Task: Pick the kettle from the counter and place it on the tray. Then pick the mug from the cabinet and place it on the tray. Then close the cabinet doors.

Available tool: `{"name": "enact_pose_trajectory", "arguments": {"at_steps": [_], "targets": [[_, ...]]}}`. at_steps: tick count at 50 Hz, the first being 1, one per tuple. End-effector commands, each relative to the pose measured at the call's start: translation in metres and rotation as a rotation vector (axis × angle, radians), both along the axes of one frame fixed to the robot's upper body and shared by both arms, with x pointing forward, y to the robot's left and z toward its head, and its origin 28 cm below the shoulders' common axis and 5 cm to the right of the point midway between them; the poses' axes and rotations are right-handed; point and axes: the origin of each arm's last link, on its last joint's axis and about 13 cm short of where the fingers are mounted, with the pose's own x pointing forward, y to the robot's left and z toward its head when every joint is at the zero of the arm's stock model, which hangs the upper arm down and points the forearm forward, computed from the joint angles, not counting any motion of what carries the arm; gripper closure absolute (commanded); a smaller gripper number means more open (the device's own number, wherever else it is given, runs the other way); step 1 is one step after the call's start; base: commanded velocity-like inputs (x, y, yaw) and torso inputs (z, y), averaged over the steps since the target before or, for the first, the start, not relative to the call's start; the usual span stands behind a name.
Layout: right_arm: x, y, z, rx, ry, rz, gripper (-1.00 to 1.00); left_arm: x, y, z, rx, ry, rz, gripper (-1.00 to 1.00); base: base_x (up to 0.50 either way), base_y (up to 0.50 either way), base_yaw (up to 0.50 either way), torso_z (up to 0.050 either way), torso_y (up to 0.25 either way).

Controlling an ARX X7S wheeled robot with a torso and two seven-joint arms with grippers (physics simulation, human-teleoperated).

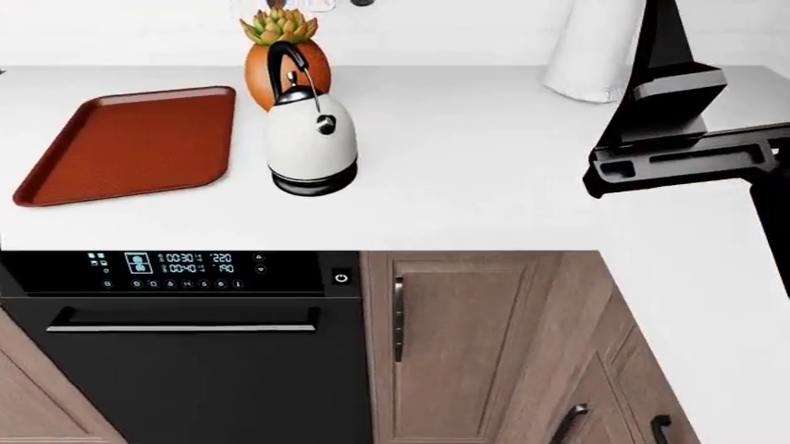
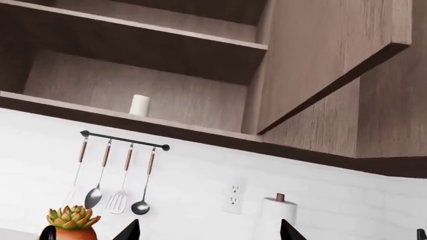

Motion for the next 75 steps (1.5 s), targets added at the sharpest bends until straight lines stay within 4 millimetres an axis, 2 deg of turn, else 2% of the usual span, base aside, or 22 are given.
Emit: {"name": "enact_pose_trajectory", "arguments": {"at_steps": [1,23,41,55,61,67,75], "targets": [[0.001,0.0,-0.002,-0.011,0.016,-0.005,-1.0,0.0,-0.002,-0.001,0.007,0.005,-0.013,-1.0,0.5,0.0,0.0,0.0,0.0],[0.006,0.001,-0.007,-0.006,0.033,0.005,-1.0,-0.005,-0.014,-0.002,0.009,0.032,-0.134,-1.0,0.5,0.0,0.0,0.0,0.001],[0.007,0.002,-0.008,-0.008,0.038,0.01,-1.0,0.0,-0.008,-0.003,0.007,0.041,-0.099,-1.0,0.5,0.0,0.0,0.0,0.001],[0.009,0.002,-0.011,-0.008,0.045,0.011,-1.0,-0.007,-0.026,-0.007,0.002,0.097,-0.27,-1.0,0.5,0.0,0.0,0.0,0.001],[0.009,0.001,-0.013,-0.007,0.036,-0.005,-1.0,0.001,-0.023,-0.011,-0.01,0.126,-0.228,-1.0,0.33,0.0,0.0,0.0,0.002],[0.01,0.002,-0.015,-0.009,0.038,-0.007,-1.0,0.016,-0.017,-0.022,-0.024,0.238,-0.169,-1.0,0.0,0.0,0.0,0.0,0.0],[0.015,0.003,-0.019,-0.01,0.05,-0.003,-1.0,0.04,-0.016,-0.042,-0.046,0.352,-0.18,-1.0,0.0,0.0,0.0,0.0,0.0]]}}
